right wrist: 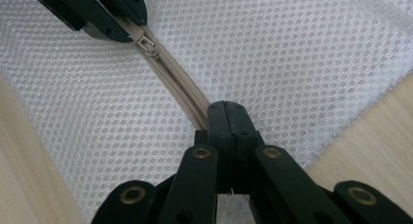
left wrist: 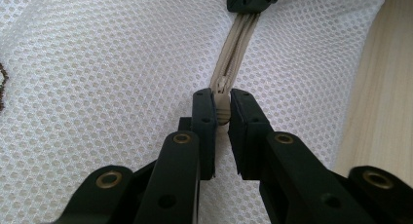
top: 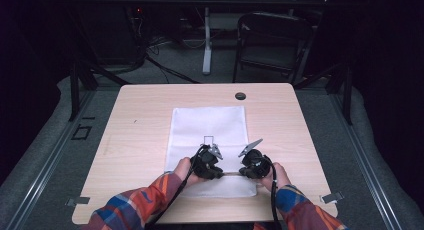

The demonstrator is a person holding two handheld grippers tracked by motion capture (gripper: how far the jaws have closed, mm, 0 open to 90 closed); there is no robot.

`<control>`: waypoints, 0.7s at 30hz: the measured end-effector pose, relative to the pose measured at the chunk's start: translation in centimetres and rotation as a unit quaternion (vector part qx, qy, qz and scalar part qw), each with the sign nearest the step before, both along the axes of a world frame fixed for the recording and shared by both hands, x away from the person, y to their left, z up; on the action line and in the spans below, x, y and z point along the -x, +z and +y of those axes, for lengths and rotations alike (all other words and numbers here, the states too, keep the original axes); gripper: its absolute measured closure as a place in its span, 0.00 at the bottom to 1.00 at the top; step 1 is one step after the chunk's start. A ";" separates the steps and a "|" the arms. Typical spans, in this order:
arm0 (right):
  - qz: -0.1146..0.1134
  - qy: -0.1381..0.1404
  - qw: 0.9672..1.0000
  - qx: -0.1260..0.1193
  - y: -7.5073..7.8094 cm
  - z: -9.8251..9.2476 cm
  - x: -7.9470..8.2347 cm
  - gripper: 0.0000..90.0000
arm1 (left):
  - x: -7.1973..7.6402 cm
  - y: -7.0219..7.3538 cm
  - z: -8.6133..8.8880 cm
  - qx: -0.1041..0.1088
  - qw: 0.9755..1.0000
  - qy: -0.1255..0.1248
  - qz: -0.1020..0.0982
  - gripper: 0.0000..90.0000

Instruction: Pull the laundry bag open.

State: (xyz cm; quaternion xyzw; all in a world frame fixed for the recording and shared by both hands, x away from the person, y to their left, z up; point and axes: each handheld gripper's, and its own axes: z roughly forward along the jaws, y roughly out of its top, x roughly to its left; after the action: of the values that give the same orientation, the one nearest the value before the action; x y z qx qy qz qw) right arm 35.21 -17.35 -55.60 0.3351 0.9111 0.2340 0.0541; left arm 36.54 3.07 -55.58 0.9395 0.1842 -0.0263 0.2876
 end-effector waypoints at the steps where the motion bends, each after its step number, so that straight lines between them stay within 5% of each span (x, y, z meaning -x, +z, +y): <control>1: 0.001 0.000 1.000 -0.001 0.0 0.0 0.0 1.00 | 0.0 0.0 0.0 -0.001 1.000 0.000 0.000 0.90; 21: 0.000 -0.001 1.000 0.000 0.0 0.0 0.0 1.00 | 0.2 0.1 0.4 -0.005 1.000 -0.004 -0.004 0.90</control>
State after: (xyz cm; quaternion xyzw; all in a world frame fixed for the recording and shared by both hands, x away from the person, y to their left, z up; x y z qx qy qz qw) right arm 35.19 -17.40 -55.61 0.3359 0.9108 0.2337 0.0545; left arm 36.33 3.42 -55.48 0.9417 0.1795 -0.0223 0.2837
